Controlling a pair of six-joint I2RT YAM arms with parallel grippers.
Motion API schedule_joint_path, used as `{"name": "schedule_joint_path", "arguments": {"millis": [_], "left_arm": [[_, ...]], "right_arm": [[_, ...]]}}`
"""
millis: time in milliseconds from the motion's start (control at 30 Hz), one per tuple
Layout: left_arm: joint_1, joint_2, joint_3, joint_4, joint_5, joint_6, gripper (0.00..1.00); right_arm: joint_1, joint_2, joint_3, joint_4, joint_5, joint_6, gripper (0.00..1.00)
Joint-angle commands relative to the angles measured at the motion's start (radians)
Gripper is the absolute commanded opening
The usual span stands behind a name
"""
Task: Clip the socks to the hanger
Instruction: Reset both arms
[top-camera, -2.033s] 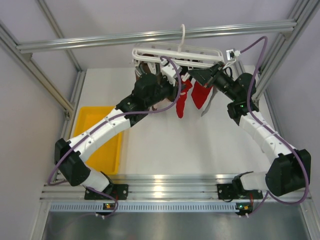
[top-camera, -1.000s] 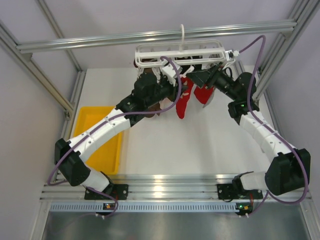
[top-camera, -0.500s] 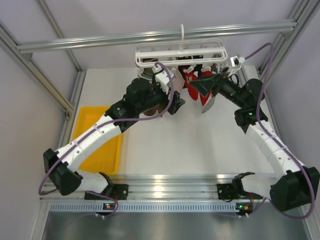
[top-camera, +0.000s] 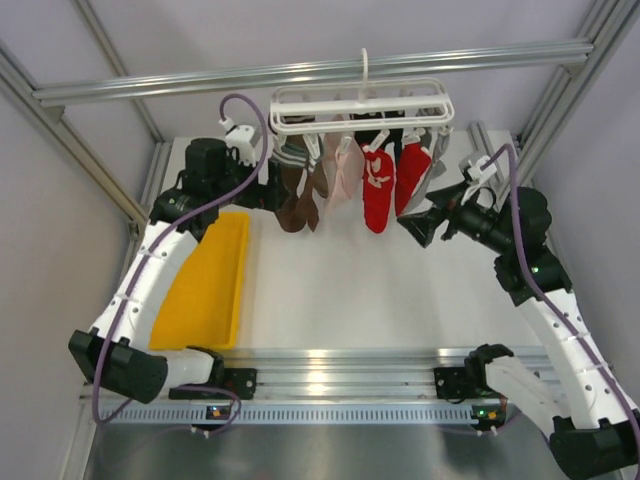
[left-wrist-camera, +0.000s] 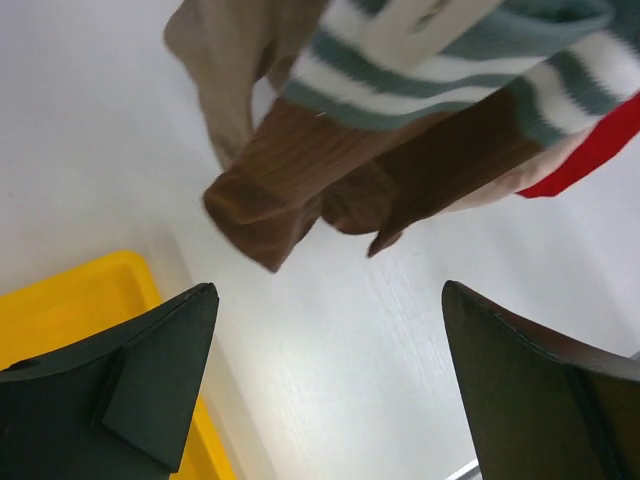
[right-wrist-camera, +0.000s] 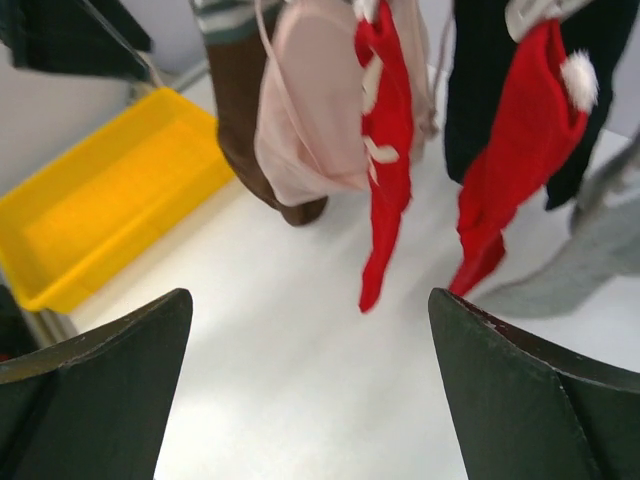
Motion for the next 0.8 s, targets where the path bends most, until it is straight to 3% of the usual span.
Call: {"name": "schedule_joint_path", "arguments": {"millis": [0, 200, 367, 767], "left_arm": [[0.076, -0.029, 0.053, -0.143, 0.026, 0.008, 0.98], [0.148, -0.104, -0.103, -0.194, -0.081, 0.112, 0.98], [0.150, -0.194, -0.289, -0.162, -0.178, 0.178, 0.98], [0.150, -0.317, -0.384, -0.097, -0.246, 0.149, 0.98]], "right_arm": [[-0.017, -0.057, 0.023, -0.222, 0.146, -0.239, 1.00], [-0.035, -0.104, -0.031, -0.329, 0.287, -0.320, 1.00], [-0.081, -0.129, -0.069, -0.322, 0.284, -0.305, 1.00], [-0.121, -0.178, -0.092, -0.283, 0.238, -0.248, 1.00]]}}
